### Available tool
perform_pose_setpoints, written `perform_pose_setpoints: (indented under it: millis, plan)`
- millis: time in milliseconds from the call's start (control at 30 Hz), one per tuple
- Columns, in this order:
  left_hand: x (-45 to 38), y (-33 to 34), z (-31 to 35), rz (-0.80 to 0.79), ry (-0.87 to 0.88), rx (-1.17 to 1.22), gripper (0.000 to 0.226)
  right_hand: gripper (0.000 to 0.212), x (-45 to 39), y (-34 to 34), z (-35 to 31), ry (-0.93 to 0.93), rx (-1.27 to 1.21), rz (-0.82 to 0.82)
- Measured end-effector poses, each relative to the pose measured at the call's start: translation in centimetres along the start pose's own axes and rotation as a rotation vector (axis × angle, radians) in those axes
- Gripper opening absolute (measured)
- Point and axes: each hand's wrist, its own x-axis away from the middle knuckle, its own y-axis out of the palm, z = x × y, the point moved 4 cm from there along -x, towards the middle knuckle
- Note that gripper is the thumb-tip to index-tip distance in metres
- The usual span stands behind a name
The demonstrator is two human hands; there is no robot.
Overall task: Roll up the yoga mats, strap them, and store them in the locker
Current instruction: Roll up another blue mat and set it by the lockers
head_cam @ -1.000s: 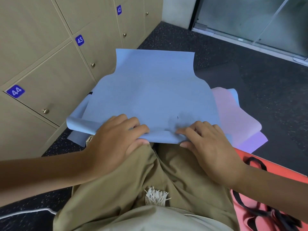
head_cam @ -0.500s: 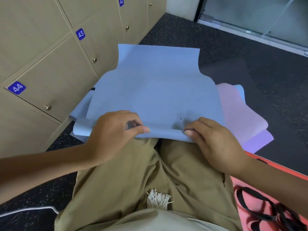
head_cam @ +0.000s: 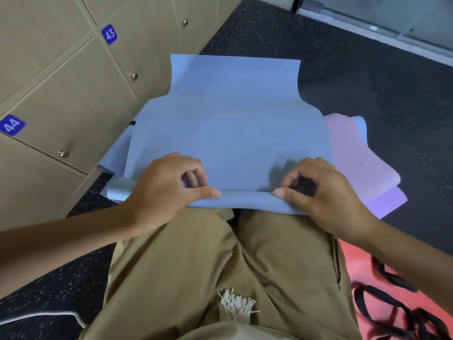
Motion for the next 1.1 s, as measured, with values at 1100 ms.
perform_pose_setpoints:
  millis: [1100]
  plan:
    - [-1.0,-0.8,-0.6,-0.063,0.211,-0.305,0.025,0.042,0.1,0.2,-0.7,-0.236,0.432,0.175]
